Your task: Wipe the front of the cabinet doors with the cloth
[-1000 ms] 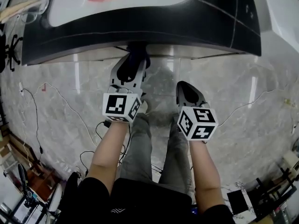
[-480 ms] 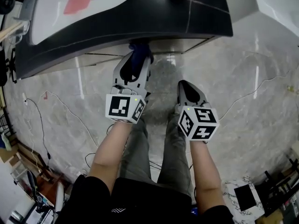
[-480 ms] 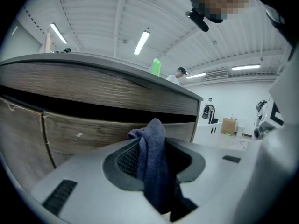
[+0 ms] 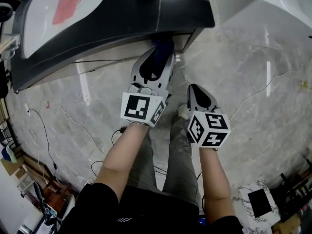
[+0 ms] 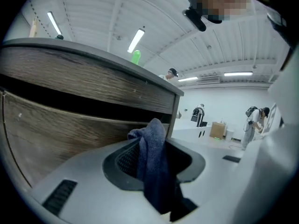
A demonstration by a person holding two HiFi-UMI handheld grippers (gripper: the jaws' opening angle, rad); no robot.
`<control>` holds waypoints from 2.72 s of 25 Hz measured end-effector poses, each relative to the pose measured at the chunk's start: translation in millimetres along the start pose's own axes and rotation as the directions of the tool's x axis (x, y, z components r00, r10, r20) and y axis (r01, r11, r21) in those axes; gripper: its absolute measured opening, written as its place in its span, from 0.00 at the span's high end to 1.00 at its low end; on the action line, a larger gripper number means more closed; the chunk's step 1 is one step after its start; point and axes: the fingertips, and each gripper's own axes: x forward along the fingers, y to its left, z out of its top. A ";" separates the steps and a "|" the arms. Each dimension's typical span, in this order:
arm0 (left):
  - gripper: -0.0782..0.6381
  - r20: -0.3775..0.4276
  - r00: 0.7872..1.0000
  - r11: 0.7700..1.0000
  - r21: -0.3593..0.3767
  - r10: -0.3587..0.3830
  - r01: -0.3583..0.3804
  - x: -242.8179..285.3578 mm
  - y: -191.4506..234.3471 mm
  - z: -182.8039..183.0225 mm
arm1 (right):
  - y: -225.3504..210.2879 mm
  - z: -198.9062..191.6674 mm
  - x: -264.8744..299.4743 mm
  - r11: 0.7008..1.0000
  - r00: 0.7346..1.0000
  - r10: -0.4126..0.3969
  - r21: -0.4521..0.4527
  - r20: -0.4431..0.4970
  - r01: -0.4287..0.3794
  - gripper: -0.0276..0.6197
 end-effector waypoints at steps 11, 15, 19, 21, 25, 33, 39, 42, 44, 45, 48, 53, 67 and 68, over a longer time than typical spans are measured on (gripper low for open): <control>0.71 -0.005 0.997 0.997 0.001 -0.078 0.078 5.9 -32.4 -10.6 | -25.3 1.7 -3.8 1.000 1.000 -0.015 0.006 -0.012 0.015 0.90; 0.71 -0.028 0.999 0.999 0.001 -0.042 0.042 -16.2 -11.5 -23.7 | -12.0 -2.4 6.7 1.000 1.000 0.004 -0.015 -0.029 -0.004 0.90; 0.71 -0.047 0.999 1.000 -0.010 0.018 -0.019 -42.6 20.3 -35.7 | 11.7 -13.0 19.4 0.999 0.998 0.027 -0.039 -0.059 -0.029 0.90; 0.71 -0.055 0.997 0.999 -0.012 0.049 -0.049 -57.3 39.3 -41.0 | 26.9 -18.4 28.0 0.998 0.997 0.042 -0.052 -0.072 -0.046 0.90; 0.71 -0.071 0.991 0.993 -0.024 0.112 -0.114 -87.3 76.1 -50.0 | 59.5 -29.7 45.1 0.993 0.992 0.075 -0.080 -0.102 -0.083 0.90; 0.71 -0.068 0.975 0.974 -0.072 0.211 -0.216 -135.6 129.4 -58.7 | 114.2 -52.6 67.5 0.980 0.981 0.123 -0.138 -0.149 -0.144 0.90; 0.71 -0.071 0.971 0.969 -0.079 0.230 -0.235 -160.9 158.5 -63.1 | 145.5 -64.3 88.5 0.977 0.978 0.132 -0.146 -0.164 -0.156 0.90; 0.71 -0.072 0.969 0.968 -0.063 0.238 -0.242 -165.5 173.7 -66.6 | 161.7 -67.0 97.0 0.974 0.975 0.143 -0.154 -0.168 -0.169 0.90; 0.71 -0.074 0.968 0.969 -0.051 0.239 -0.243 -167.0 185.5 -69.9 | 173.3 -70.5 104.2 0.971 0.974 0.149 -0.161 -0.172 -0.177 0.90; 0.71 -0.076 0.968 0.969 -0.045 0.239 -0.243 -166.8 192.3 -71.8 | 179.0 -72.3 109.0 0.970 0.973 0.152 -0.164 -0.174 -0.181 0.90; 0.71 -0.075 0.967 0.968 -0.036 0.244 -0.247 -161.9 209.8 -76.2 | 189.4 -74.6 121.4 0.967 0.971 0.157 -0.173 -0.179 -0.188 0.90; 0.71 -0.073 0.966 0.969 -0.010 0.247 -0.249 -145.6 219.8 -74.6 | 187.1 -72.4 126.4 0.967 0.970 0.157 -0.169 -0.184 -0.188 0.90; 0.71 -0.093 0.984 0.988 0.002 0.154 -0.154 -86.0 157.8 -75.9 | 111.0 -46.3 100.8 0.986 0.985 0.100 -0.120 -0.141 -0.117 0.90; 0.71 -0.094 0.985 0.990 0.002 0.141 -0.142 -80.9 150.6 -76.5 | 103.8 -44.2 98.2 0.988 0.987 0.093 -0.114 -0.135 -0.109 0.90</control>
